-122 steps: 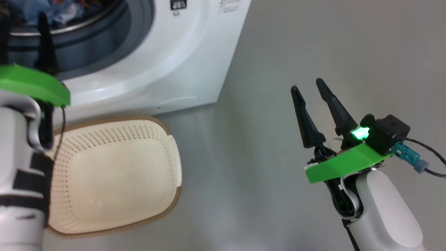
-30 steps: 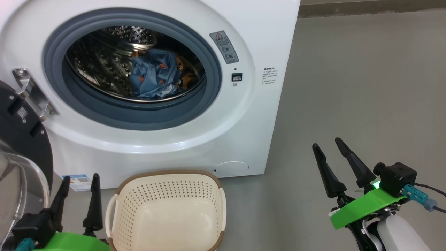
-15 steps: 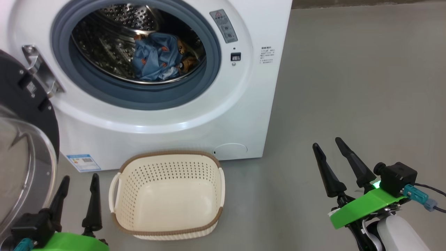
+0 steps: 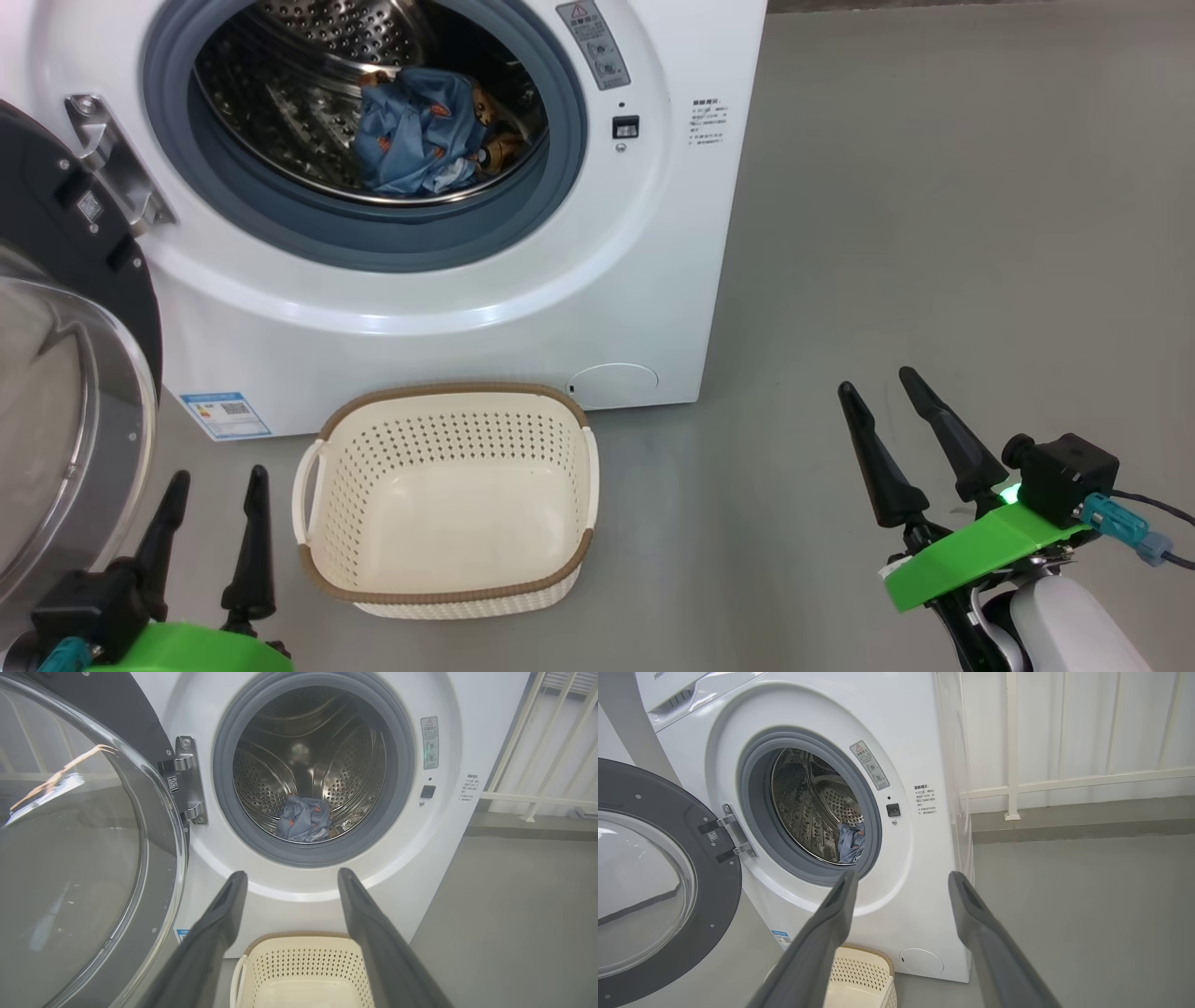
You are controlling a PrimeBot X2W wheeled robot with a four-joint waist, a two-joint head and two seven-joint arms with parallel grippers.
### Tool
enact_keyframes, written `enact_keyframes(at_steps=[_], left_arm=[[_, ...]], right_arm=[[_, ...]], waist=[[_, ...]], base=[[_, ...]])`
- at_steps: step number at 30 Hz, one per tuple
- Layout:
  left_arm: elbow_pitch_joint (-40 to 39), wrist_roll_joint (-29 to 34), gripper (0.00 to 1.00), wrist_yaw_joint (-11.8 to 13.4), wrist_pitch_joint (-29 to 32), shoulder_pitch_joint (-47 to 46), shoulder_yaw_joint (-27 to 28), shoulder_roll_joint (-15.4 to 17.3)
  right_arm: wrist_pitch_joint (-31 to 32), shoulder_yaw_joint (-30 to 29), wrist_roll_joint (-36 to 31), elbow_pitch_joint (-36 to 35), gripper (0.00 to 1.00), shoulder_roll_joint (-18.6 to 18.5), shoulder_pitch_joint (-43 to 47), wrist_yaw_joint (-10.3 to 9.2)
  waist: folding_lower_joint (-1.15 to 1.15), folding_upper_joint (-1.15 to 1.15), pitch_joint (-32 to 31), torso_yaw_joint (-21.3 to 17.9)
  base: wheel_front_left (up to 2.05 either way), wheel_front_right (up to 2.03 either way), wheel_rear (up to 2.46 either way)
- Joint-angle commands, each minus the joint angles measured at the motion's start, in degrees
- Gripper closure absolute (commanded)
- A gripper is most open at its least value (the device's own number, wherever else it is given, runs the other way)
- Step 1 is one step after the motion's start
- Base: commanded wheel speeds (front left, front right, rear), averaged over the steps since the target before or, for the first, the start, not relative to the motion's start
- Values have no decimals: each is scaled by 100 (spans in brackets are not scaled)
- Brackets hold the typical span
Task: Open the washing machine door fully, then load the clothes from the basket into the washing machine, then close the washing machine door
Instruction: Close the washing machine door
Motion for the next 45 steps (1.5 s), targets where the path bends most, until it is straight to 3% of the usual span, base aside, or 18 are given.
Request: enact_keyframes(at_steps=[1,22,45], left_arm=[[-157,-36,0,30,-15,-171,175,171],[-104,-99,0,160,-5,-207,120,173],[-11,-79,0,450,-95,-150,202,51]], right_arm=[[-27,74,13,-153,0,5,-44,9],[-27,38,16,-146,0,10,-25,9],[-27,134,79,-55,0,-9,-13,9]], waist=[[0,0,5,-1],[0,0,-13,176],[0,0,-154,1349]], base=[[0,0,0],[0,0,0],[0,0,0]])
